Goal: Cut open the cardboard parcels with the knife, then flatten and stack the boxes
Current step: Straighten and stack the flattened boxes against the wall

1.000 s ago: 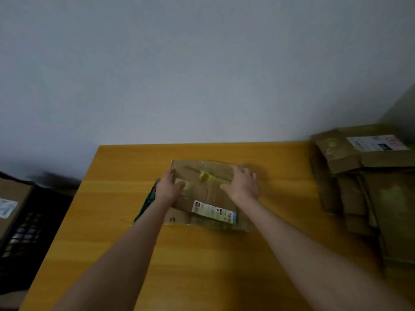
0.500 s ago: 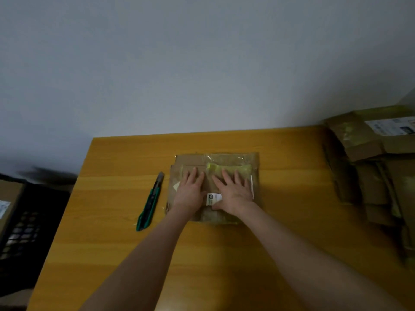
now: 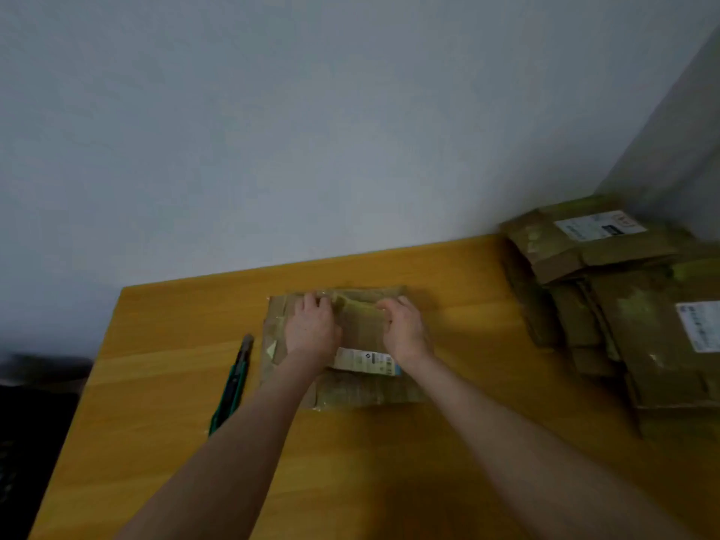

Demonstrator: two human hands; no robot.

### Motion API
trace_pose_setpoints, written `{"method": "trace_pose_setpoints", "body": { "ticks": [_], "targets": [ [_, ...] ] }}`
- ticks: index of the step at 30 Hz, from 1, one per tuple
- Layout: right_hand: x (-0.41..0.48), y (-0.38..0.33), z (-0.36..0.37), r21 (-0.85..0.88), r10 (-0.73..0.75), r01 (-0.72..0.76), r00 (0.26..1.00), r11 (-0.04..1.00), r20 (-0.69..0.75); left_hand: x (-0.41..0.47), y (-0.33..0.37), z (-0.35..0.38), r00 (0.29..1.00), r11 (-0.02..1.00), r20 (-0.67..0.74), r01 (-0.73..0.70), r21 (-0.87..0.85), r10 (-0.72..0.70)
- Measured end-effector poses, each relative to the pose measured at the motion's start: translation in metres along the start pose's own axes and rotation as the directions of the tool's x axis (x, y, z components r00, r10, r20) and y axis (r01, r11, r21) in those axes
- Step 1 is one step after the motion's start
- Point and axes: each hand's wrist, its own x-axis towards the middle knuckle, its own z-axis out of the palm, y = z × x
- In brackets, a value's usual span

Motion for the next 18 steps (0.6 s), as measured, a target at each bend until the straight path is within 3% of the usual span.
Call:
{"method": "trace_pose_setpoints", "body": {
  "ticks": [4, 8, 11, 14, 18],
  "targets": [
    [0.002, 0.027, -0.052, 0.041, 0.076, -0.073, 0.995, 0.996, -0.069, 0.003, 0.049, -0.014, 0.989, 0.997, -0.123, -0.079, -0.006, 0.078],
    [0.005, 0.068, -0.102, 0.066, 0.146, -0.141, 0.986, 0.988, -0.081, 0.002, 0.078, -0.011, 0.995, 1.0, 0.097, -0.004, 0.011, 0.003],
    [0.008, 0.104, -0.122, 0.142, 0.174, -0.177, 0.984, 0.974, 0.036, -0.004, 0.081, -0.008, 0.988, 0.996, 0.124, 0.092, 0.011, -0.093],
    [0.005, 0.122, -0.128, 0.07, 0.119, -0.131, 0.98, 0.989, 0.16, -0.02, 0.097, -0.005, 0.972, 0.961, 0.082, 0.231, -0.152, -0.22],
    [-0.005, 0.123, -0.117, 0.041, 0.118, -0.137, 0.944, 0.99, 0.307, -0.037, 0.115, 0.001, 0.971, 0.943, 0.04, 0.24, -0.23, -0.237]
  ]
}}
